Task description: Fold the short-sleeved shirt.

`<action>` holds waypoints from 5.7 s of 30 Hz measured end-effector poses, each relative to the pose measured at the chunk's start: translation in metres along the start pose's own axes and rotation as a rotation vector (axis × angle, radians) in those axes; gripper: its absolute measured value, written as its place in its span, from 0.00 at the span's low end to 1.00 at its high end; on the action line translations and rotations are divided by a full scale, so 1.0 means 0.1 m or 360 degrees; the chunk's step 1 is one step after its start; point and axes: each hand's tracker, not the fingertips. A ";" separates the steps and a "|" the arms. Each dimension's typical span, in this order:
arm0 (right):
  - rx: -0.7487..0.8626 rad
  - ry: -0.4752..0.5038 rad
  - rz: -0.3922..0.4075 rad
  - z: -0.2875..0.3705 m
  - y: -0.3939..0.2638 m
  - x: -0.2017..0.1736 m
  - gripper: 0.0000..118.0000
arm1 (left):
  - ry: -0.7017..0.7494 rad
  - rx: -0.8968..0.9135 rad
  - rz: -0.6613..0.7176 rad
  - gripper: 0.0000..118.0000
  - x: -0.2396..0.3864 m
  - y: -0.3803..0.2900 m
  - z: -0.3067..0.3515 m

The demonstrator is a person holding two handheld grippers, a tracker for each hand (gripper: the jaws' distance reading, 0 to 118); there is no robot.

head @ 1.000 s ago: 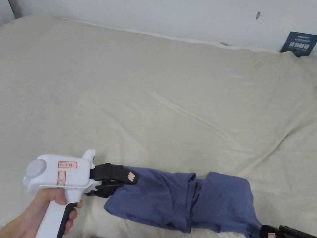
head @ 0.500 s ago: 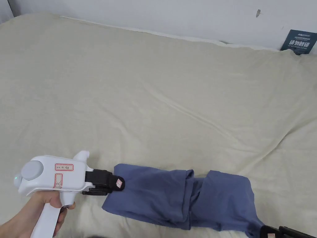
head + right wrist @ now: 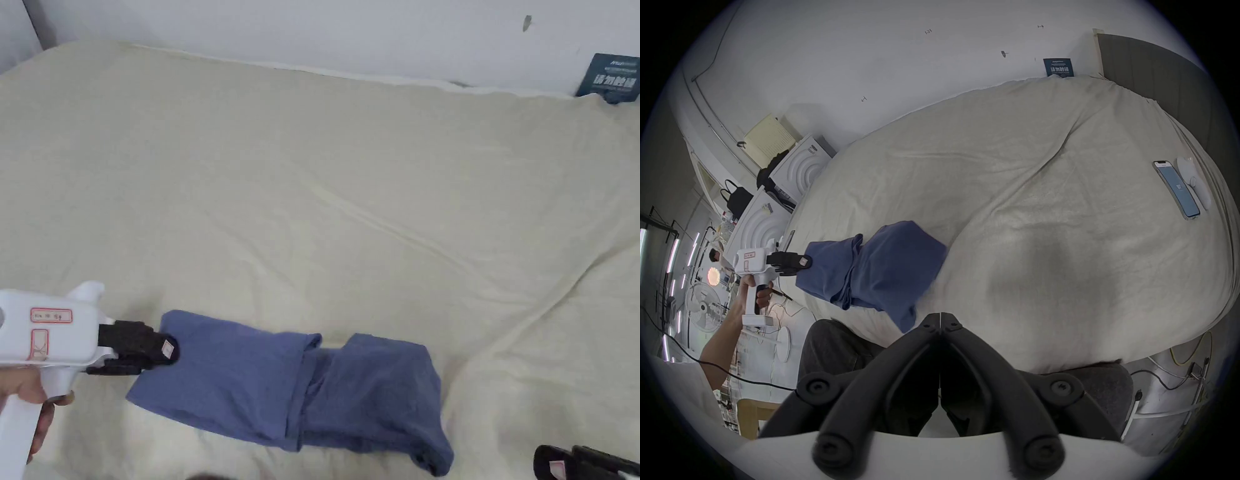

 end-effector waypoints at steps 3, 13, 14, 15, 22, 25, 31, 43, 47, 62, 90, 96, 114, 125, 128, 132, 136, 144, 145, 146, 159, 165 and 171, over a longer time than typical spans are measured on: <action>-0.0019 0.0036 0.0008 -0.03 -0.01 -0.01 0.00 | 0.0144 0.0029 -0.0115 0.11 0.39 -0.01 0.14; 0.0014 0.0089 0.0128 0.20 -0.08 0.04 0.00 | 0.0693 -0.0056 -0.0525 0.11 1.77 -0.04 0.16; 0.0018 0.0095 0.0123 0.23 -0.09 0.05 0.00 | 0.0715 -0.0064 -0.0578 0.11 1.94 -0.08 0.14; 0.0020 0.0105 0.0121 0.26 -0.10 0.05 0.00 | 0.0736 -0.0058 -0.0610 0.11 2.07 -0.09 0.12; 0.0027 0.0135 0.0151 0.41 -0.22 0.13 0.00 | 0.0987 -0.0130 -0.0932 0.11 2.89 -0.33 -0.49; 0.0040 0.0144 0.0148 0.45 -0.27 0.16 0.00 | 0.1012 -0.0217 -0.1021 0.11 3.14 -0.50 -0.84; 0.0059 0.0148 0.0103 0.48 -0.34 0.21 0.00 | 0.1282 -0.0356 -0.1404 0.11 3.65 -1.06 -1.79; 0.0085 0.0089 -0.0023 0.67 -0.44 0.37 0.00 | 0.0394 -0.0189 -0.1132 0.07 4.07 -1.51 -1.77; 0.0061 0.0133 -0.0059 0.54 -0.41 0.40 0.00 | 0.0914 0.0172 -0.1151 0.00 3.58 -1.27 -1.21; 0.0079 0.0066 -0.0201 0.88 -0.51 0.63 0.00 | 0.2050 0.0254 -0.1861 0.00 3.74 -2.50 -3.17; -0.0559 0.1119 -0.0347 -2.24 0.53 0.21 0.00 | 0.0086 -0.0119 -0.0366 0.00 1.18 -0.37 -0.78; -0.0514 0.1359 -0.0789 -2.35 0.31 0.69 0.01 | -0.0102 -0.0114 -0.0322 0.79 0.99 -0.36 -1.03; -0.0541 0.1124 -0.0596 -2.05 0.47 0.33 0.00 | -0.0637 -0.0351 -0.0021 0.17 0.64 -0.45 -1.74; -0.0321 0.0979 -0.0397 -1.51 0.95 0.31 0.00 | -0.0035 -0.0151 -0.0312 0.17 0.19 0.61 -0.15; -0.0236 0.0969 -0.0430 -1.43 1.12 0.38 0.00 | 0.0255 -0.0069 -0.0229 0.17 -0.36 1.21 0.36; -0.0160 0.0908 -0.0451 -1.39 1.26 0.47 0.00 | 0.0574 -0.0009 -0.0099 0.17 -1.16 1.88 0.81; -0.0156 0.0803 -0.0509 -1.40 1.34 0.49 0.00 | 0.0829 0.0082 0.0017 0.17 -1.45 2.19 1.07; -0.0131 0.0693 -0.0427 -1.35 1.51 0.40 0.00 | 0.1054 0.0206 -0.0196 0.96 -0.98 2.15 1.06; -0.0093 0.0665 -0.0397 -1.31 1.53 0.35 0.00 | 0.1041 0.0205 -0.0191 0.96 -0.80 2.07 1.01; -0.0043 0.0621 -0.0363 -1.26 1.55 0.31 0.00 | 0.0983 0.0299 -0.0244 0.93 -0.64 1.92 1.02; 0.0852 -0.0709 0.0453 0.09 2.06 -0.46 0.01 | 0.0383 0.0967 -0.1015 0.00 3.29 0.48 -0.19; 0.1261 -0.0821 0.0494 0.78 2.35 -0.59 0.01 | 0.0346 0.1322 -0.1123 0.00 4.39 0.45 0.02; 0.1367 -0.0709 0.0415 1.25 2.57 -0.57 0.01 | 0.0294 0.1491 -0.1200 0.07 4.79 0.21 0.43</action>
